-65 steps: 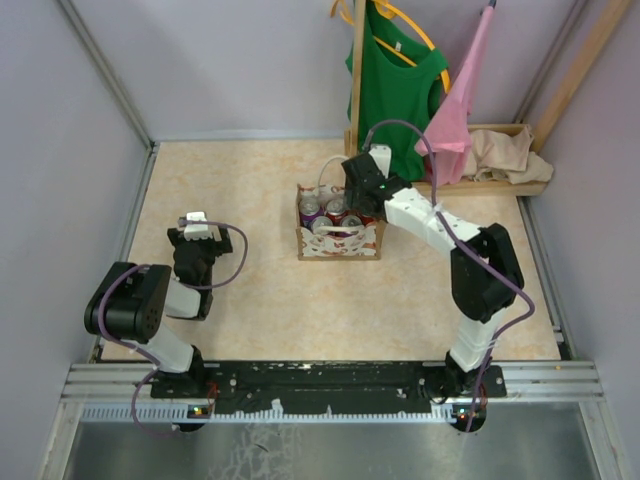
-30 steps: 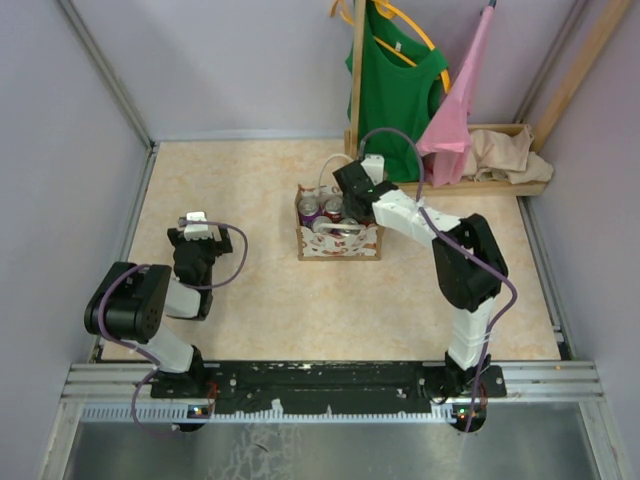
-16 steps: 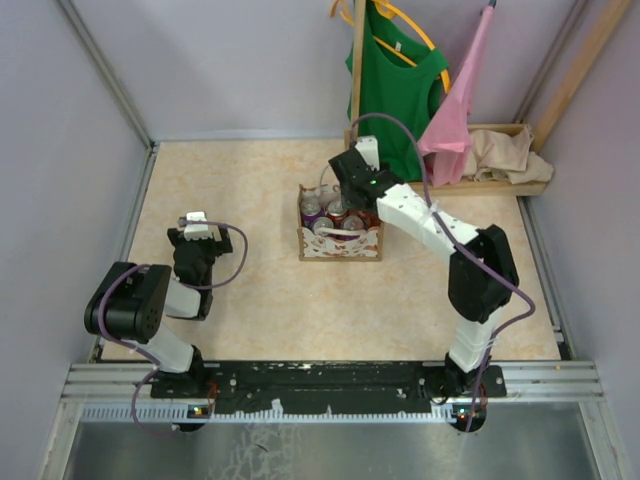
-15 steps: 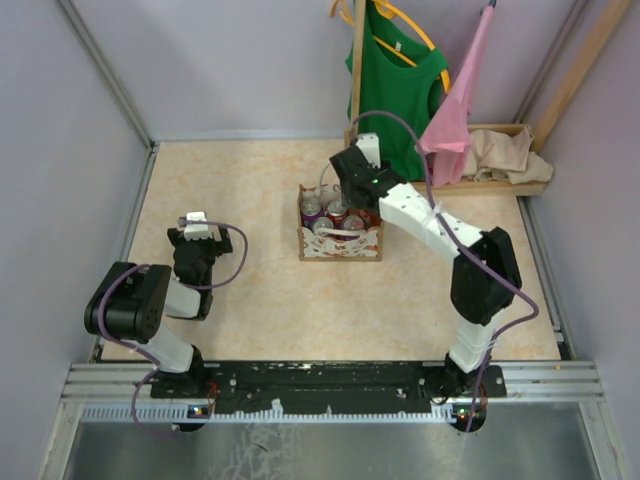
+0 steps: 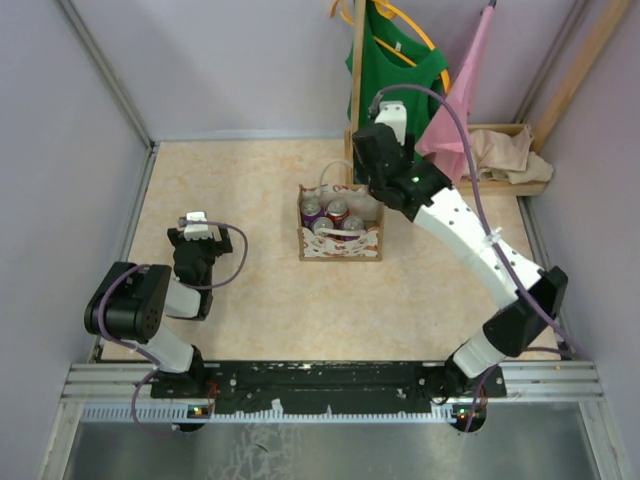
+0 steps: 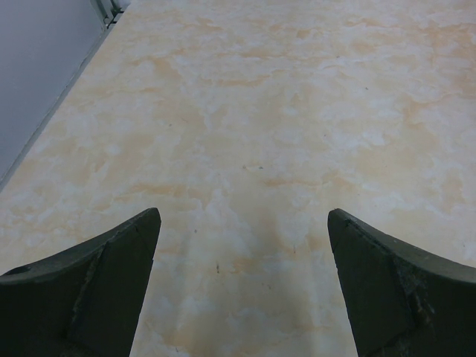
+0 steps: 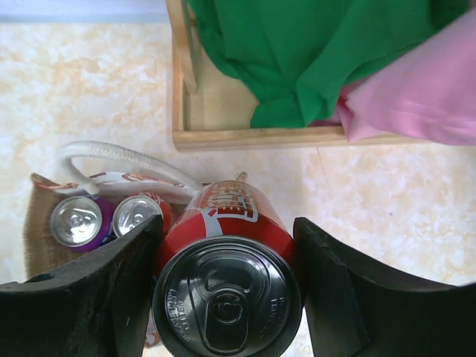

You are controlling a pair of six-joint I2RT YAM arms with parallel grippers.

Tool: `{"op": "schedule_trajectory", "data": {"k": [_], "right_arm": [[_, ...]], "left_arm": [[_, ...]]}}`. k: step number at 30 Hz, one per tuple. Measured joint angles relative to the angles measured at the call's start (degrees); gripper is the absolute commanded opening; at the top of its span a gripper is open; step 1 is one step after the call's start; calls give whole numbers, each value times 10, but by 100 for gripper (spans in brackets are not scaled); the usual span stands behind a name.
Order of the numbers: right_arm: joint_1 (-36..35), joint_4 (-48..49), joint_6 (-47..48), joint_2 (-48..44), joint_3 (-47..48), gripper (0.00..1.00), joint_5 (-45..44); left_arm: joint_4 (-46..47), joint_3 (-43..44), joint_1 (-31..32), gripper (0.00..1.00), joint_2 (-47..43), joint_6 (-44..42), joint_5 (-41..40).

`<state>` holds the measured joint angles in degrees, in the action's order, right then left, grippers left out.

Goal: Take the beverage out of the canvas bag

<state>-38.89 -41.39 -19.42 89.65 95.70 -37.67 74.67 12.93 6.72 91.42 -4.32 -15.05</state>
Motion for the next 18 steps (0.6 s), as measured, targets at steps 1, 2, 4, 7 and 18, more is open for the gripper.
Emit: {"op": "schedule_trajectory", "data": {"k": [1, 2, 4, 7, 18], "right_arm": [[-1, -1, 0, -12, -1, 0, -3], [-2, 0, 2, -28, -3, 0, -7], [-4, 13, 3, -72, -22, 0, -21], [-4, 30, 2, -145, -69, 0, -50], [-3, 2, -72, -258, -276, 0, -87]], "left_arm": [[0, 0, 0, 100, 0, 0, 0], [0, 0, 0, 100, 0, 0, 0], [0, 0, 0, 100, 0, 0, 0], [0, 0, 0, 100, 0, 0, 0], [0, 0, 0, 100, 0, 0, 0]]}}
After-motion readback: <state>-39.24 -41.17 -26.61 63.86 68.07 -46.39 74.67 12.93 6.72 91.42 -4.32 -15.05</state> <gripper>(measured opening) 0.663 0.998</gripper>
